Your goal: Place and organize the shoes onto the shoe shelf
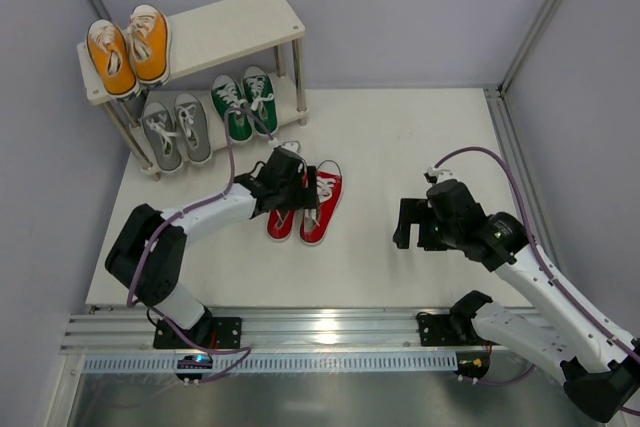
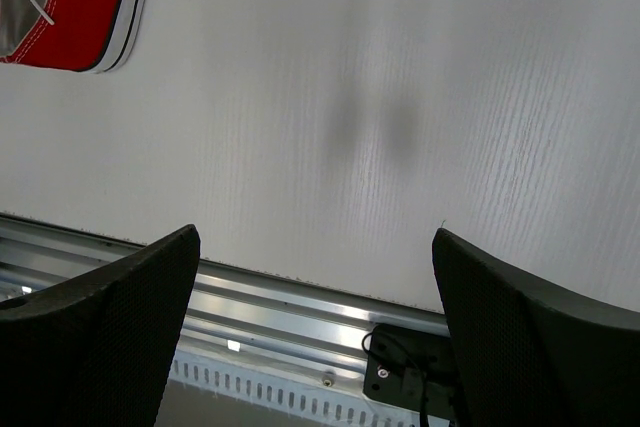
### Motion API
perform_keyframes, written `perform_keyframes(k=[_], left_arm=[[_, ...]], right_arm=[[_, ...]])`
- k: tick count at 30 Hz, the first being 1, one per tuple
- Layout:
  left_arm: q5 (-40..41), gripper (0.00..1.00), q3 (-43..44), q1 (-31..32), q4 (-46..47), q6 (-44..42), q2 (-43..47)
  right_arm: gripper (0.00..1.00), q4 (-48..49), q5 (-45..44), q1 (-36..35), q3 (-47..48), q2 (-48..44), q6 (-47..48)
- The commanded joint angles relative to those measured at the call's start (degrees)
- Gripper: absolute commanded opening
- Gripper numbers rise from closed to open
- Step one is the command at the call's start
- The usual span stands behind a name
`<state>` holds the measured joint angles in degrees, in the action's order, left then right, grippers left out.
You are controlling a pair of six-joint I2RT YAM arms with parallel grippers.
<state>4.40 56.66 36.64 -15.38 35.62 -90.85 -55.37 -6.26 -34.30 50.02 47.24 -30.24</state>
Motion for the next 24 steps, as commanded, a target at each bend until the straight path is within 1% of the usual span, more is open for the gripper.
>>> perform_keyframes(k=[1, 3, 5, 7, 10, 12, 13, 16, 19, 24], left_arm=[[-4.22, 0.82, 2.05, -0.34, -0.88, -0.72, 1.12], [-7.38, 0.78, 1.61, -0.26, -1.32, -1.51, 0.68], [-8.18, 0.76, 0.56, -0.26, -1.94, -2.21, 0.23], [-7.49, 0.72, -0.15, -0.26, -3.77, -4.05, 0.32], [-5.03, 0.70, -1.64, -0.26, -5.45, -7.04, 1.28], [-4.93, 0.68, -2.26, -0.26, -6.86, -8.54, 1.99], [-3.28, 0.67, -2.35, -0.26, -7.21, -9.15, 1.99], [-4.14, 0.66, -2.52, -0.26, -7.39, -11.09, 1.55], [-6.25, 0.65, -4.10, -0.26, -4.67, -11.27, 0.50], [-5.38, 0.65, -6.04, -0.26, 3.15, -9.87, 0.67]], right_arm=[[0.98, 0.27, -0.24, -0.32, 0.96, -0.75, 0.62], [0.98, 0.35, -0.24, -0.24, 0.87, -0.66, 0.62], [0.98, 0.27, -0.24, -0.32, 0.78, -0.57, 0.71], [0.98, 0.18, -0.33, -0.24, 0.69, -0.66, 0.71], [0.98, 0.53, -0.33, -0.24, 0.26, -0.58, 0.71], [0.98, 0.79, -0.15, -0.32, -0.01, -0.40, 0.53], [0.98, 0.97, -0.07, -0.32, -0.18, -0.22, 0.62], [0.98, 1.32, 0.20, -0.32, -0.01, 0.48, 0.62], [0.98, 1.58, 0.20, -0.32, 0.43, 1.01, 0.62], [0.98, 1.59, 0.29, -0.32, 0.61, 1.80, 0.71]])
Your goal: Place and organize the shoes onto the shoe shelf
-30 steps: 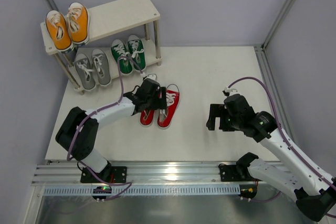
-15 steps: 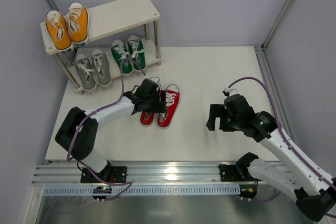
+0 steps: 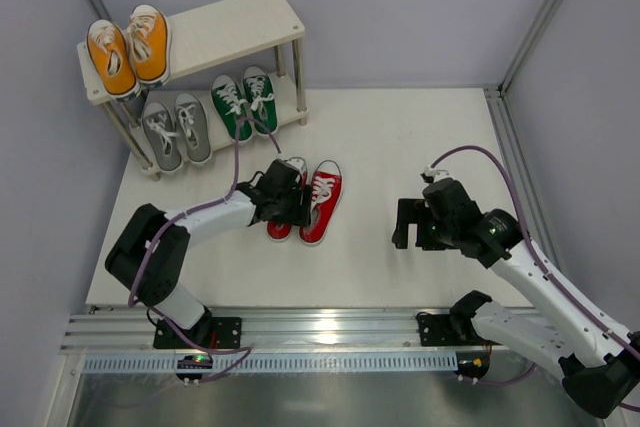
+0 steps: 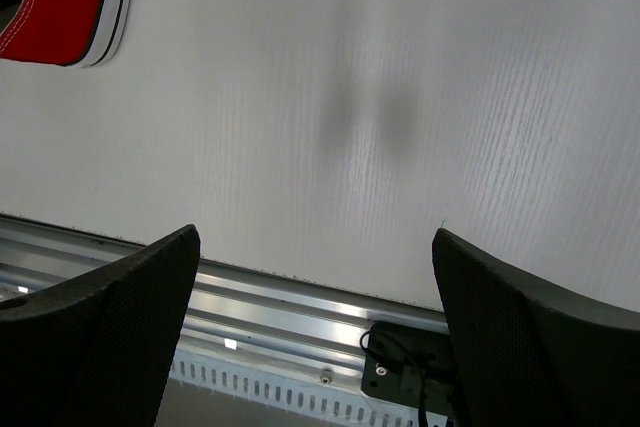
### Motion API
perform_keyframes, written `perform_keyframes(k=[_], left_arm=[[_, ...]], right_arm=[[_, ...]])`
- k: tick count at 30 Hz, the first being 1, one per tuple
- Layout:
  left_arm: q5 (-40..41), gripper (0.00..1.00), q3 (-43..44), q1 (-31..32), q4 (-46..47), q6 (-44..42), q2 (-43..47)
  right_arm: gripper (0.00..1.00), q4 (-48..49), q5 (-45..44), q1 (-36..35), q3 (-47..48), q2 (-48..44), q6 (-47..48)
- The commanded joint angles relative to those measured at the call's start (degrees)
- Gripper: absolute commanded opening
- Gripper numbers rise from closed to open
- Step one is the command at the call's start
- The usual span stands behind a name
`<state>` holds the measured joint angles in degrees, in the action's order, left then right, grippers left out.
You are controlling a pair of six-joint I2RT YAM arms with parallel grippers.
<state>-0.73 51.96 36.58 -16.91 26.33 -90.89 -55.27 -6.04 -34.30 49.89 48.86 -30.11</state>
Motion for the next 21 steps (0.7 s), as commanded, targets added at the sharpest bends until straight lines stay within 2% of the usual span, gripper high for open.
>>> perform_keyframes(k=[1, 8, 12, 21], left_arm=[[0.20, 0.65, -1.17, -0.19, 6.52, -0.40, 0.02], [6.70, 0.58, 2.09, -0.02, 11.62, 0.92, -3.85], [9.08, 0.60, 2.27, 0.07, 14.62, 1.18, -6.22], [8.29, 0.67, -0.29, 1.83, 23.23, 3.38, -10.09]], right_arm=[[0.98, 1.39, 0.07, -0.32, 0.74, 0.36, 0.66], [0.98, 0.60, -0.90, -0.32, 1.88, 0.80, 1.19], [0.98, 0.16, -1.34, -0.32, 2.23, 1.06, 1.54], [0.98, -0.72, -1.95, -0.32, 2.67, 1.59, 2.07]])
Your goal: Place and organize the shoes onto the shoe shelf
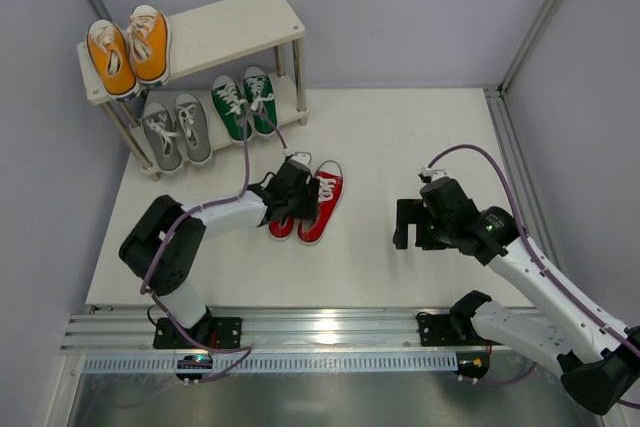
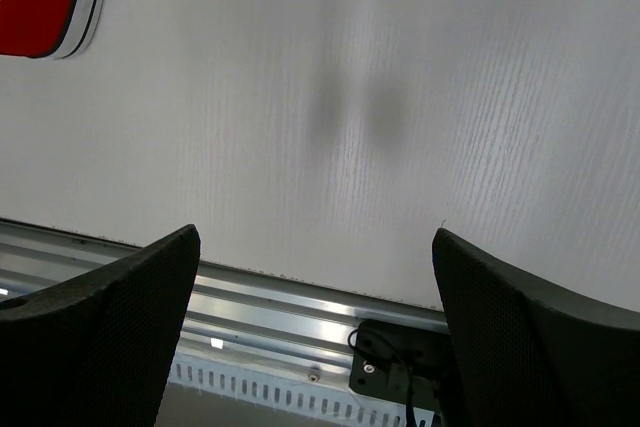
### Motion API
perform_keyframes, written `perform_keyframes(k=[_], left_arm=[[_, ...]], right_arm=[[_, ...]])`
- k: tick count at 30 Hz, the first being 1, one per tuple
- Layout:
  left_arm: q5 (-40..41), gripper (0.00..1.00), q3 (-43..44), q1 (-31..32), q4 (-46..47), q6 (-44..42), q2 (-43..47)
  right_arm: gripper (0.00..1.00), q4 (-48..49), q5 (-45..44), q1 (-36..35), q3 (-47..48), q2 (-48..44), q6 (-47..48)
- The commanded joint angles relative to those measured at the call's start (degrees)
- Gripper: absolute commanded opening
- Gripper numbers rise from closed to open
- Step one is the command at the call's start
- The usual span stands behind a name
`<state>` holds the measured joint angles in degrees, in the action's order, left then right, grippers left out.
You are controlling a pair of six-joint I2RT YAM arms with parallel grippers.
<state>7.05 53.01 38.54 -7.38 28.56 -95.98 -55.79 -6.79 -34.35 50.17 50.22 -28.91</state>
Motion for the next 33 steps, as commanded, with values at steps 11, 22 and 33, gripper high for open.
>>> perform_keyframes(k=[11, 22, 33], left_arm=[[-3.63, 0.00, -2.21, 1.62, 13.80, 1.68, -6.42], [10.27, 0.00, 20.81, 7.60, -12.12, -0.43, 9.41], [24.85, 0.00, 63.67, 6.02, -25.84, -13.17, 0.21]], right_arm=[[0.98, -0.29, -1.21, -0.28, 2.39, 0.15, 0.78], [0.98, 0.86, -0.60, -0.28, 3.26, 1.20, 0.43], [0.98, 0.33, -0.94, -0.28, 3.70, 0.85, 0.17]])
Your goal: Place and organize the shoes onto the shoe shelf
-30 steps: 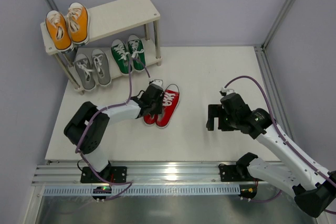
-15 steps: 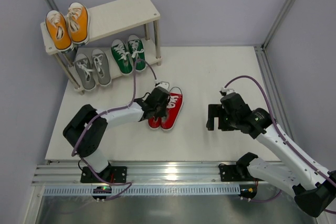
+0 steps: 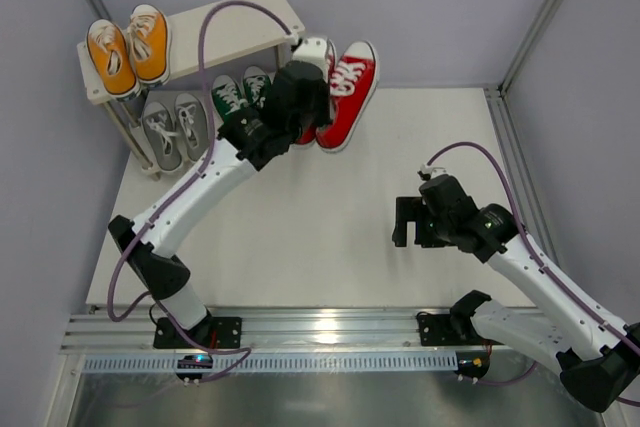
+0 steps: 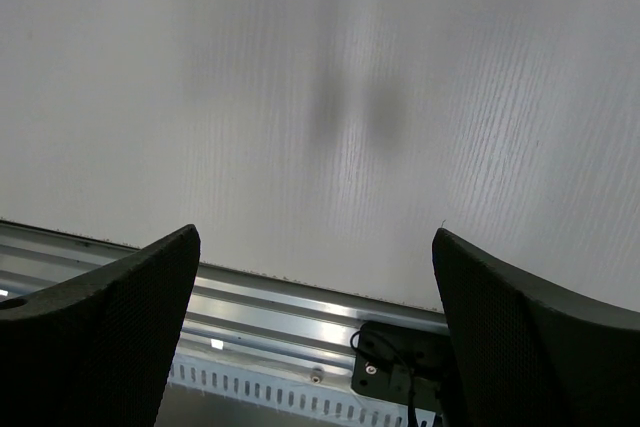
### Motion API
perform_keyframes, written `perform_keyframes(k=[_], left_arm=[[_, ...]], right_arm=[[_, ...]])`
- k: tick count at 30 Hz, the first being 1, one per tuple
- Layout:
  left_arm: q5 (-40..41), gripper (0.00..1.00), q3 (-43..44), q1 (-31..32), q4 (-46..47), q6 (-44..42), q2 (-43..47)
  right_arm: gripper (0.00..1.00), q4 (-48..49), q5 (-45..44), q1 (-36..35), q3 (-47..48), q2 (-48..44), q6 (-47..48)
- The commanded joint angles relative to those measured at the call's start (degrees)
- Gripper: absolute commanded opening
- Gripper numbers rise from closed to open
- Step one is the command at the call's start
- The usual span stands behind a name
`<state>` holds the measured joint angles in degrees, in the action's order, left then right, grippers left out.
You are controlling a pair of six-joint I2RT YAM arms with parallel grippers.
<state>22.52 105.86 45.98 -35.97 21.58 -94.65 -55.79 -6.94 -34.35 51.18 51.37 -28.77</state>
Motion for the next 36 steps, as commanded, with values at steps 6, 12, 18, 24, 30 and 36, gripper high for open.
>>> perform_keyframes(k=[6, 12, 18, 24, 30, 36], left_arm=[[15.51, 0.00, 31.23, -7.47, 5.45, -10.84, -9.04], [16.50, 0.00, 36.69, -17.39, 13.71, -12.53, -12.75], [13.16, 0.00, 39.60, -25.57, 14.78, -8.67, -16.35], [9.91, 0.00, 38.36, -30.85, 14.17, -1.81, -18.02], [10.00, 0.00, 39.07, -30.95, 15.66, -2.86, -19.16], [8.51, 0.00, 37.84, -31.30, 15.57, -2.25, -20.04]], right_arm=[[0.98, -0.64, -1.58, -0.19, 4.19, 0.04, 0.74], [0.98, -1.95, -2.64, -0.28, 6.47, 1.18, 1.53], [0.98, -1.87, -2.47, -0.28, 6.48, 2.41, 2.14], [0.98, -0.73, -1.76, -0.28, 7.35, 4.61, 3.02], [0.98, 0.33, -1.24, -0.19, 9.29, 8.39, 4.16], [0.98, 0.86, -0.88, -0.28, 10.43, 10.67, 4.78]])
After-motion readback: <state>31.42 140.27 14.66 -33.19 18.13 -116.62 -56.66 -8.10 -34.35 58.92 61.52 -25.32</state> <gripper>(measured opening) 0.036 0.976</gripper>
